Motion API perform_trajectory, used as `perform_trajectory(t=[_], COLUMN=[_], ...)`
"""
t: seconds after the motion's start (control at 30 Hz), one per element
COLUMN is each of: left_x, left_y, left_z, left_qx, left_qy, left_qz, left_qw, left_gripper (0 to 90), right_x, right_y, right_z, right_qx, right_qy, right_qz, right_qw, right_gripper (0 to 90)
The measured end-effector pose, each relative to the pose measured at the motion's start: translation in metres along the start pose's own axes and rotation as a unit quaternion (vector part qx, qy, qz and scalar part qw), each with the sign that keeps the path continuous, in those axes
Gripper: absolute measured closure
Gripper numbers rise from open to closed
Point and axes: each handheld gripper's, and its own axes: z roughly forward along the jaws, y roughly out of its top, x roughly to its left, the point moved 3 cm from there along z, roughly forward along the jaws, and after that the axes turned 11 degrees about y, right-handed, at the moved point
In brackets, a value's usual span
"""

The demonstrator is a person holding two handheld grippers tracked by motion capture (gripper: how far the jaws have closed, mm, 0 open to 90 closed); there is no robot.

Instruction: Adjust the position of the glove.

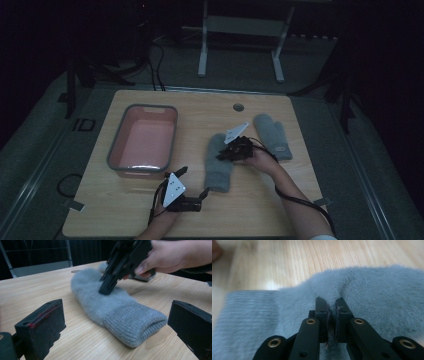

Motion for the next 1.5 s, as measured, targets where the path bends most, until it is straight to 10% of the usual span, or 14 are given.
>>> perform_trajectory(t=[0.17, 0.37, 0.77, 0.9, 0.97, 1.13, 1.23, 1.33, 1.43, 1.5], left_x=[0.000, 0.000, 0.001, 0.001, 0.001, 0.001, 0.001, 0.001, 0.001, 0.001], left_y=[0.000, 0.000, 0.000, 0.000, 0.000, 0.000, 0.000, 0.000, 0.000, 0.000], left_z=[0.000, 0.000, 0.000, 0.000, 0.000, 0.000, 0.000, 0.000, 0.000, 0.000], left_qx=[0.000, 0.000, 0.001, 0.000, 0.000, 0.001, 0.001, 0.001, 0.001, 0.001], left_qy=[-0.001, -0.001, 0.001, 0.001, 0.000, 0.000, 0.001, 0.001, 0.001, 0.001], left_qz=[-0.001, 0.000, -0.002, -0.003, -0.002, -0.004, -0.003, -0.004, -0.004, -0.005], left_qw=[1.0000, 1.0000, 1.0000, 1.0000, 1.0000, 1.0000, 1.0000, 1.0000, 1.0000, 1.0000], left_gripper=[1.3, 1.3, 1.3, 1.3, 1.3, 1.3, 1.3, 1.3, 1.3, 1.3], right_x=[-0.009, -0.011, 0.000, -0.001, -0.004, -0.004, -0.005, -0.010, -0.019, -0.022], right_y=[0.002, 0.005, 0.002, -0.006, -0.013, -0.025, -0.037, -0.044, -0.062, -0.067], right_z=[0.011, 0.007, -0.033, -0.051, -0.068, -0.093, -0.118, -0.126, -0.142, -0.144], right_qx=[-0.017, -0.019, -0.074, -0.126, -0.161, -0.188, -0.194, -0.191, -0.207, -0.207], right_qy=[0.010, -0.021, -0.063, -0.087, -0.114, -0.166, -0.225, -0.216, -0.262, -0.268], right_qz=[0.004, 0.016, 0.048, 0.079, 0.114, 0.110, 0.115, 0.139, 0.173, 0.184], right_qw=[0.9998, 0.9995, 0.9941, 0.9851, 0.9737, 0.9619, 0.9480, 0.9474, 0.9267, 0.9228], right_gripper=[74.0, 40.4, 24.8, 15.0, 13.7, 13.5, 27.6, 29.7, 35.0, 34.9])
